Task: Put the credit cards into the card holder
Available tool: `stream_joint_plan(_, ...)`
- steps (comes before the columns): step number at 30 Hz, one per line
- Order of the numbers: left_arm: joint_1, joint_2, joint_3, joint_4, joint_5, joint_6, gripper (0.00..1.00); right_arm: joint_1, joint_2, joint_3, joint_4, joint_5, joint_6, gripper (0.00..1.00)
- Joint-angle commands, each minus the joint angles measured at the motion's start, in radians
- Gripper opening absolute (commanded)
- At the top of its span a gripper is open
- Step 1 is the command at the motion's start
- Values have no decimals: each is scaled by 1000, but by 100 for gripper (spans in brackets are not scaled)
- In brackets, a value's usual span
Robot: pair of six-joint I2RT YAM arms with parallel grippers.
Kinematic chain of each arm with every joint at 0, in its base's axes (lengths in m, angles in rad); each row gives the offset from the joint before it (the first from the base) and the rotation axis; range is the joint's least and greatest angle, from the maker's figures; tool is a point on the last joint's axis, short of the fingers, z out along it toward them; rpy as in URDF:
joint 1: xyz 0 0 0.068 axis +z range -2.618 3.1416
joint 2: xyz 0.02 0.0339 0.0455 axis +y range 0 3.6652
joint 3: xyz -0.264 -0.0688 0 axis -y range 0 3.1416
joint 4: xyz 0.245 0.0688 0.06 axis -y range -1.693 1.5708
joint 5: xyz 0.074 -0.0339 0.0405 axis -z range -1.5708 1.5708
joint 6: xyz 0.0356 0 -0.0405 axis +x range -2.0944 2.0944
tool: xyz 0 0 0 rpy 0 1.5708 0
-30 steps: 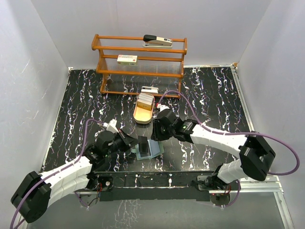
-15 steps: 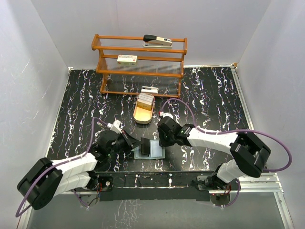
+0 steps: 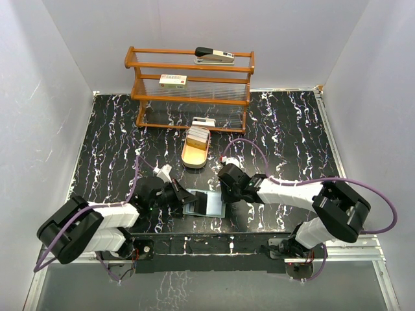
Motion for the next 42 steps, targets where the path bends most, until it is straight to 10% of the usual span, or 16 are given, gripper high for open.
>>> stream_joint_plan(1,-3,17,27,48,40,75,0,3,-28,-14,82,39,-26,13)
stream_joint_plan(42,-29,291,36,269,-27,15,0,4,11,-36,149,39,14,12)
